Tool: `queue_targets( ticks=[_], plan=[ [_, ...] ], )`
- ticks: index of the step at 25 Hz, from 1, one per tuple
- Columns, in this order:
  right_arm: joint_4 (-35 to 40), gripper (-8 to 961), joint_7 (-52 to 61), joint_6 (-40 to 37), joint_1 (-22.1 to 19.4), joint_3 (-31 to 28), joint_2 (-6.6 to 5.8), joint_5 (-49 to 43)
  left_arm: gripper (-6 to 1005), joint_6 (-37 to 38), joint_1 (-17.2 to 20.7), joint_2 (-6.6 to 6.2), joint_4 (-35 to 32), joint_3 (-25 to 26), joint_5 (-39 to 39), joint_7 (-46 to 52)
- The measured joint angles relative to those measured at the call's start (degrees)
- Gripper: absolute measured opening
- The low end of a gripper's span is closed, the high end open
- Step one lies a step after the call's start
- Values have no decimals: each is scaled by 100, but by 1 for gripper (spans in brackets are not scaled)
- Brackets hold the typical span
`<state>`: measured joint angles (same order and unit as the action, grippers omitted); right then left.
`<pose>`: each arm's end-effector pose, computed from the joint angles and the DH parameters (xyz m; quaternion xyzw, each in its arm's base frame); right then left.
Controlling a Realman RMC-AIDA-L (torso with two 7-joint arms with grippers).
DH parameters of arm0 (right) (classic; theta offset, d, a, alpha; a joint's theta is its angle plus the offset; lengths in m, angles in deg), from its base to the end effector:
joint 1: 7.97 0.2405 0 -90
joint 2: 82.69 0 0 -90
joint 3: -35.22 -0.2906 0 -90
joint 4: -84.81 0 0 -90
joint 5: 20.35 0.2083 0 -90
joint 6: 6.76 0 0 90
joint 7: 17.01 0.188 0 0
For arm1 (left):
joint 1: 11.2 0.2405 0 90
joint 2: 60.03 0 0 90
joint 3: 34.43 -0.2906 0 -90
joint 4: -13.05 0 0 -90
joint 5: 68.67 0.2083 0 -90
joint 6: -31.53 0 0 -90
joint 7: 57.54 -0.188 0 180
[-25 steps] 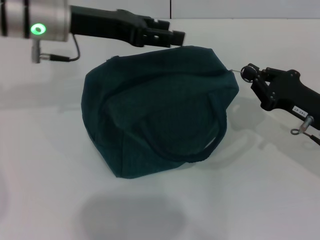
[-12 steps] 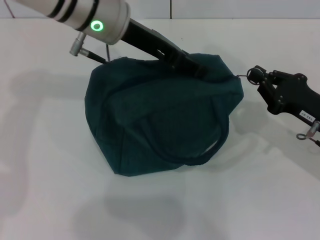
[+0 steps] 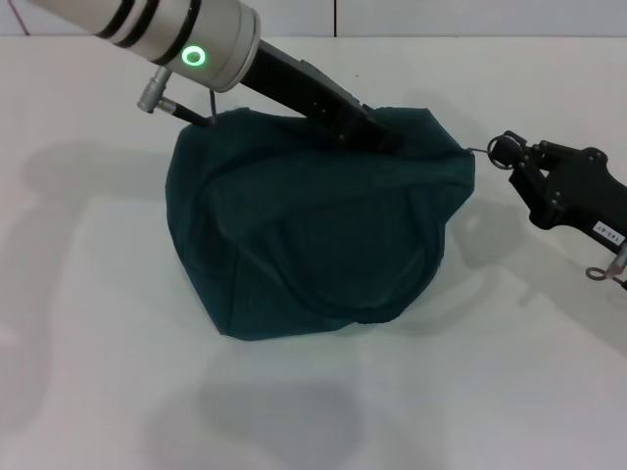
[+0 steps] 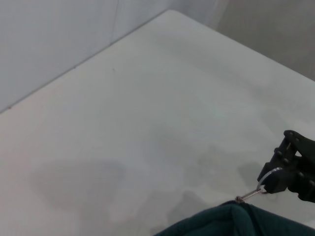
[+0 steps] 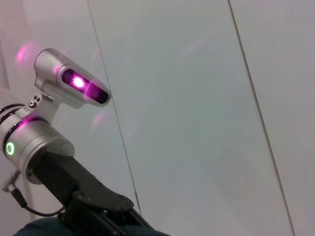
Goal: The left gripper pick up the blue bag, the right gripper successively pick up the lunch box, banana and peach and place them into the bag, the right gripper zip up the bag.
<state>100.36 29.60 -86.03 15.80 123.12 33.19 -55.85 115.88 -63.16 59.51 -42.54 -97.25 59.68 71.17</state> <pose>0.2731 0.3540 -0.0606 -0.8335 0.2013 0.4213 0.2952 -0.1151 0.4314 -0.0784 -0.9644 -0.2537 -0.0368 0.0645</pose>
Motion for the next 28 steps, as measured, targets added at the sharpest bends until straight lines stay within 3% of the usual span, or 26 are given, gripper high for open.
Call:
queue_targets(
  ticks=[4,9,15,25,28],
  plan=[
    [0,18,-8,-3,-46,-6,-8,0,424,19,117,1,-90,-28,-290,1],
    [-56,18,-35,10,-74,-179,-1,4,196,199,209,-27,-133,-11,-576,3],
    [-101,18,-38,203,-55,-196,0,-3,124,391,210,-27,-136,21,-650,34],
    [-150,18,-36,675,13,-92,16,-62,158,632,207,-60,-137,43,-790,55],
    [-150,18,-23,780,20,-89,21,-62,168,746,222,-123,-137,49,-1018,44]
  ],
)
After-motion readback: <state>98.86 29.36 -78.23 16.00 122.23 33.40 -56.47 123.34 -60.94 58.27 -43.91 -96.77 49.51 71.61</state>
